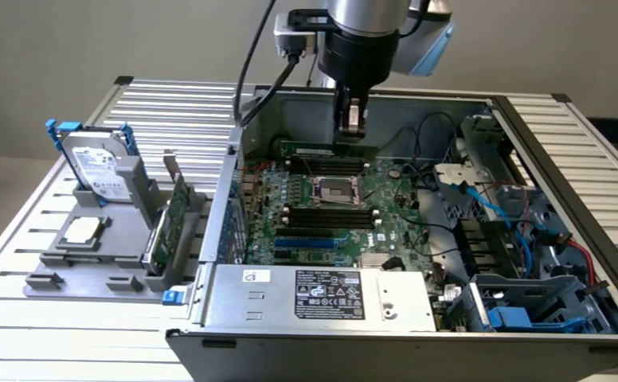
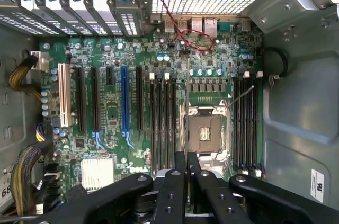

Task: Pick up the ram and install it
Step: 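Insert the ram into the slot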

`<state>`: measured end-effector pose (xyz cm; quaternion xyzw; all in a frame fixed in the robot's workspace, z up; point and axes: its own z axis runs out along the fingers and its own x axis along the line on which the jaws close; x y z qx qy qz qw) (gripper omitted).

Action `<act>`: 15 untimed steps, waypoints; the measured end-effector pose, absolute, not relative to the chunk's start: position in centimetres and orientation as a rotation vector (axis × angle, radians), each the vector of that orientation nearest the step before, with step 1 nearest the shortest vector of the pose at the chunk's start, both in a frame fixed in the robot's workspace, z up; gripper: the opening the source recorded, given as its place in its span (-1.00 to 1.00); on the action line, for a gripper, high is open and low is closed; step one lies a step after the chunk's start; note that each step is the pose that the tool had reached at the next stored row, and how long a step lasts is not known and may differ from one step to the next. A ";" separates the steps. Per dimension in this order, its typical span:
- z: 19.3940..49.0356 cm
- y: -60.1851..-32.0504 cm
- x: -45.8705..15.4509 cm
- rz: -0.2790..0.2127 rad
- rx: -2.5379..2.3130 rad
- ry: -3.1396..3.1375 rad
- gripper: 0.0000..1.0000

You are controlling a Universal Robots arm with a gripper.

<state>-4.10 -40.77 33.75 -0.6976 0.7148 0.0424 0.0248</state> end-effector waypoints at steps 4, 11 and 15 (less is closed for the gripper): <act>33.0 -40.8 -4.1 0.130 -2.162 2.208 -0.74; 32.3 -41.1 -4.0 0.119 -2.199 2.184 -0.74; 31.6 -41.1 -3.8 0.118 -2.239 2.147 -0.74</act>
